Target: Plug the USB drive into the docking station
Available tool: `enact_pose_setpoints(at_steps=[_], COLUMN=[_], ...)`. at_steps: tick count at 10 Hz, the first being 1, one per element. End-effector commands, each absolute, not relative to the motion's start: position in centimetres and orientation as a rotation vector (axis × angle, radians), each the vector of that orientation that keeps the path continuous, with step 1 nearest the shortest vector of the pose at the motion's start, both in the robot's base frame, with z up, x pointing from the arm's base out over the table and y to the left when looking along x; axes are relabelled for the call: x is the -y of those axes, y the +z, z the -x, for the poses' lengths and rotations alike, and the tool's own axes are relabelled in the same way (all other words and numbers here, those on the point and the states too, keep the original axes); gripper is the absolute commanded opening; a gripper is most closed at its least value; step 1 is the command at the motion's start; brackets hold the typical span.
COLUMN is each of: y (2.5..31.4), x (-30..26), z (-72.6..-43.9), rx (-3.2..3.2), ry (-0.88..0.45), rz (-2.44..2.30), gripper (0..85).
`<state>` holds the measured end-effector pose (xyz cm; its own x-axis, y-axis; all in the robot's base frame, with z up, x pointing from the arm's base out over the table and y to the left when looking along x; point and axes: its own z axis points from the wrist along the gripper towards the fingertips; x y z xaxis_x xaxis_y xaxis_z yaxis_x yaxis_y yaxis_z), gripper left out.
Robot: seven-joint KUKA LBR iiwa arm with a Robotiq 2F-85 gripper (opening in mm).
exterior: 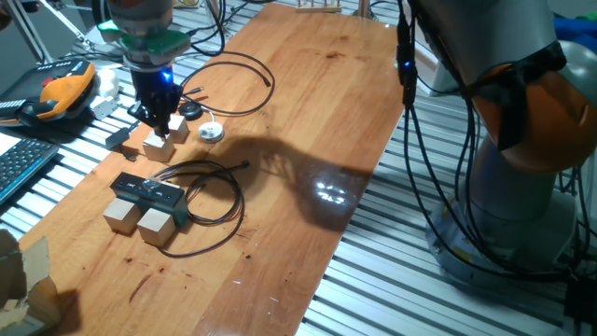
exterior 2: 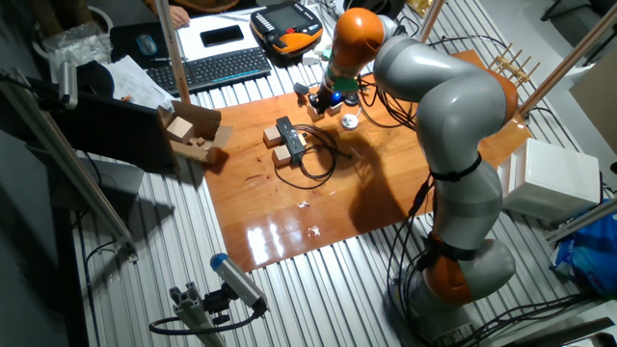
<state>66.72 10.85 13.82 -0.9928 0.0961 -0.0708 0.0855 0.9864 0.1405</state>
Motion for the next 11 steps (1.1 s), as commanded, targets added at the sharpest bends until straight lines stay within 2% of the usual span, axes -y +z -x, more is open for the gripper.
enact_pose_setpoints(at_steps=[1, 9, 10, 11], y=[13.71, 13.99, 13.99, 13.99], x=[-10.63, -10.43, -10.43, -10.43], z=[-66.87, -66.71, -66.71, -66.71], rx=[-3.071, -3.126, -3.109, -3.088], ry=[0.219, 0.267, 0.226, 0.127], rz=[-0.124, 0.105, 0.109, 0.169], gripper=[0.0, 0.0, 0.0, 0.0])
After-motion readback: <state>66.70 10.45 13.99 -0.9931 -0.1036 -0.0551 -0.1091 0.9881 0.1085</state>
